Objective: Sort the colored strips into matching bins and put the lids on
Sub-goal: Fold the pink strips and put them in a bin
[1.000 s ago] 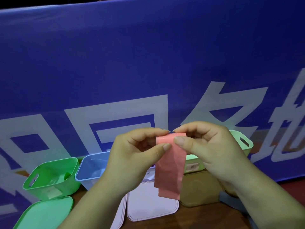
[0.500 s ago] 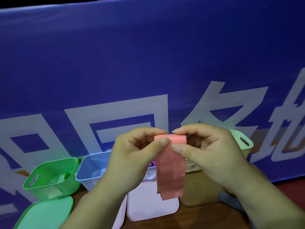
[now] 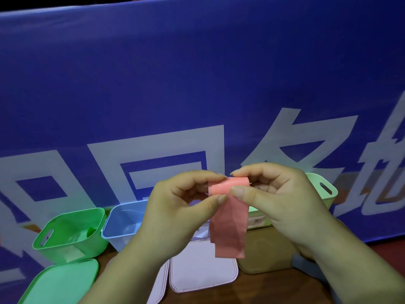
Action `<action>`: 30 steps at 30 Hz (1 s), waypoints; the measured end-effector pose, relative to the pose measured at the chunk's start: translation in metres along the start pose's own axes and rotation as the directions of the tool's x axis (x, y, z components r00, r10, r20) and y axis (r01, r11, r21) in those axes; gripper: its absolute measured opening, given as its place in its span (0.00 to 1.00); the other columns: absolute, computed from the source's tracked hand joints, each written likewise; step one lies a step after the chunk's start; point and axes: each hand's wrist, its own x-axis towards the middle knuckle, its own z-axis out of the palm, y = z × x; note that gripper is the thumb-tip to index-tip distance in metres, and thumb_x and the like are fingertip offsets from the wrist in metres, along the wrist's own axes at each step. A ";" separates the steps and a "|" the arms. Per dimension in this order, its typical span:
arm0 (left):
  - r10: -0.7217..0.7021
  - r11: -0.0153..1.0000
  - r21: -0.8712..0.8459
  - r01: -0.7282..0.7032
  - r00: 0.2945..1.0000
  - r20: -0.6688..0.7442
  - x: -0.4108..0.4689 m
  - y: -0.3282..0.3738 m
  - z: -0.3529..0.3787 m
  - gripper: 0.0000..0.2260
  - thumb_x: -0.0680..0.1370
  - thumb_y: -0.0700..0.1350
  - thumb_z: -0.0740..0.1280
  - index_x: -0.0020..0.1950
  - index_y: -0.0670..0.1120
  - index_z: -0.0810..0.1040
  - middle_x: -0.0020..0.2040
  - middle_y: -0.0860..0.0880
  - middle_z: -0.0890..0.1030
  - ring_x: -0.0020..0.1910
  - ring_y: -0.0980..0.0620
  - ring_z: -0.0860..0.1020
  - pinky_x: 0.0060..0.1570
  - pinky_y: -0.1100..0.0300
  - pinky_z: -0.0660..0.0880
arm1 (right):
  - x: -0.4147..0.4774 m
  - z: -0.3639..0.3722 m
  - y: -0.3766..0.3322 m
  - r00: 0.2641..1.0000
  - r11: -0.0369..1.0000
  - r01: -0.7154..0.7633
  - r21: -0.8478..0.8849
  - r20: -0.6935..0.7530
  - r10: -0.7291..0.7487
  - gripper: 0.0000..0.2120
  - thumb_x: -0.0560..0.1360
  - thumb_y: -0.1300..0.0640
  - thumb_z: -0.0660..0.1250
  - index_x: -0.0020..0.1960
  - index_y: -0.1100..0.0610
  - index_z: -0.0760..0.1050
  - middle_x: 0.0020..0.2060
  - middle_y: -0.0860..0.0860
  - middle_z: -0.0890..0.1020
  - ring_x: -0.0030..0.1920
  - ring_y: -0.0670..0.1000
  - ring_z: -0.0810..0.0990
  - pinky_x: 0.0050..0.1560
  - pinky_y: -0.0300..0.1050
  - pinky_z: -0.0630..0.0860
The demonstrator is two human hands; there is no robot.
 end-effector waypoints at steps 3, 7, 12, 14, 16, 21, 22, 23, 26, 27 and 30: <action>-0.027 0.999 -0.035 0.026 1.000 -0.015 0.000 0.003 0.002 0.13 0.67 0.42 0.75 0.51 0.49 0.84 0.46 0.55 0.86 0.45 0.54 0.84 0.45 0.66 0.80 | 0.000 0.000 -0.001 1.000 1.000 0.008 -0.001 -0.001 -0.008 0.14 0.64 0.53 0.75 0.49 0.52 0.83 0.43 0.49 0.86 0.45 0.51 0.86 0.47 0.44 0.83; -0.082 0.987 -0.139 0.080 0.997 -0.010 0.001 0.005 0.004 0.13 0.66 0.39 0.74 0.50 0.46 0.84 0.44 0.54 0.87 0.43 0.56 0.85 0.41 0.67 0.79 | -0.001 0.000 -0.001 1.000 1.000 0.022 -0.015 -0.008 -0.022 0.14 0.64 0.51 0.75 0.49 0.50 0.84 0.43 0.49 0.87 0.45 0.50 0.86 0.48 0.45 0.83; -0.170 0.962 -0.224 0.159 0.985 -0.031 0.003 0.004 0.004 0.13 0.66 0.41 0.74 0.50 0.44 0.84 0.43 0.49 0.87 0.42 0.53 0.85 0.40 0.66 0.79 | -0.003 0.001 0.001 1.000 1.000 0.029 -0.011 -0.003 -0.029 0.16 0.64 0.53 0.76 0.52 0.51 0.83 0.45 0.50 0.86 0.46 0.52 0.86 0.49 0.51 0.83; -0.183 0.961 -0.217 0.172 0.983 -0.031 0.004 0.003 0.004 0.13 0.66 0.42 0.74 0.50 0.44 0.85 0.43 0.48 0.87 0.42 0.52 0.85 0.40 0.66 0.79 | -0.004 0.001 0.001 0.999 0.999 0.035 -0.013 0.000 -0.035 0.16 0.64 0.53 0.76 0.52 0.50 0.83 0.45 0.50 0.86 0.47 0.52 0.86 0.50 0.53 0.83; -0.192 0.959 -0.218 0.181 0.981 -0.031 0.003 0.004 0.004 0.13 0.66 0.42 0.73 0.50 0.43 0.85 0.42 0.48 0.87 0.42 0.52 0.85 0.39 0.66 0.79 | -0.004 0.001 0.002 0.999 0.999 0.042 -0.025 0.003 -0.042 0.16 0.65 0.52 0.77 0.52 0.48 0.83 0.45 0.50 0.86 0.47 0.53 0.86 0.50 0.56 0.83; -0.186 0.963 -0.201 0.178 0.982 -0.022 0.003 0.006 0.004 0.13 0.67 0.43 0.73 0.51 0.43 0.84 0.43 0.48 0.87 0.42 0.51 0.85 0.40 0.66 0.79 | -0.004 0.001 -0.001 0.999 0.997 0.052 -0.057 0.002 -0.051 0.15 0.65 0.50 0.76 0.51 0.49 0.83 0.44 0.49 0.86 0.47 0.52 0.86 0.49 0.54 0.83; -0.181 0.964 -0.201 0.174 0.983 -0.020 0.003 0.006 0.004 0.13 0.67 0.43 0.73 0.51 0.43 0.84 0.43 0.48 0.87 0.42 0.51 0.85 0.40 0.65 0.79 | -0.004 0.001 -0.001 0.999 0.997 0.052 -0.058 0.003 -0.052 0.15 0.65 0.50 0.76 0.51 0.49 0.83 0.44 0.48 0.86 0.47 0.51 0.86 0.49 0.53 0.83; -0.176 0.965 -0.201 0.170 0.984 -0.016 0.003 0.007 0.003 0.13 0.67 0.43 0.73 0.51 0.43 0.84 0.43 0.47 0.87 0.42 0.51 0.85 0.40 0.65 0.79 | -0.003 0.002 -0.001 0.999 0.997 0.049 -0.051 0.003 -0.049 0.16 0.64 0.50 0.76 0.51 0.50 0.83 0.44 0.48 0.87 0.47 0.51 0.86 0.49 0.51 0.83; -0.141 0.974 -0.180 0.139 0.990 0.004 0.002 0.007 0.002 0.14 0.67 0.41 0.73 0.52 0.43 0.83 0.44 0.48 0.87 0.44 0.52 0.85 0.42 0.66 0.79 | -0.003 0.002 -0.002 0.999 0.998 0.043 -0.034 0.000 -0.044 0.16 0.64 0.51 0.76 0.51 0.51 0.83 0.44 0.48 0.87 0.46 0.49 0.86 0.49 0.46 0.83; -0.121 0.977 -0.173 0.120 0.993 0.010 0.002 0.007 0.002 0.14 0.67 0.40 0.74 0.53 0.44 0.83 0.46 0.49 0.87 0.45 0.52 0.85 0.43 0.66 0.79 | -0.002 0.001 -0.003 0.999 0.999 0.043 -0.028 0.001 -0.043 0.16 0.63 0.51 0.75 0.50 0.51 0.83 0.44 0.48 0.87 0.46 0.49 0.86 0.48 0.44 0.83; -0.043 0.994 -0.099 0.043 0.999 0.005 0.000 0.006 0.000 0.15 0.67 0.40 0.74 0.53 0.44 0.83 0.49 0.51 0.86 0.49 0.53 0.84 0.47 0.65 0.79 | -0.002 0.001 -0.004 0.999 0.999 0.042 -0.003 0.006 -0.042 0.15 0.63 0.52 0.75 0.50 0.52 0.83 0.43 0.47 0.87 0.45 0.48 0.86 0.46 0.39 0.82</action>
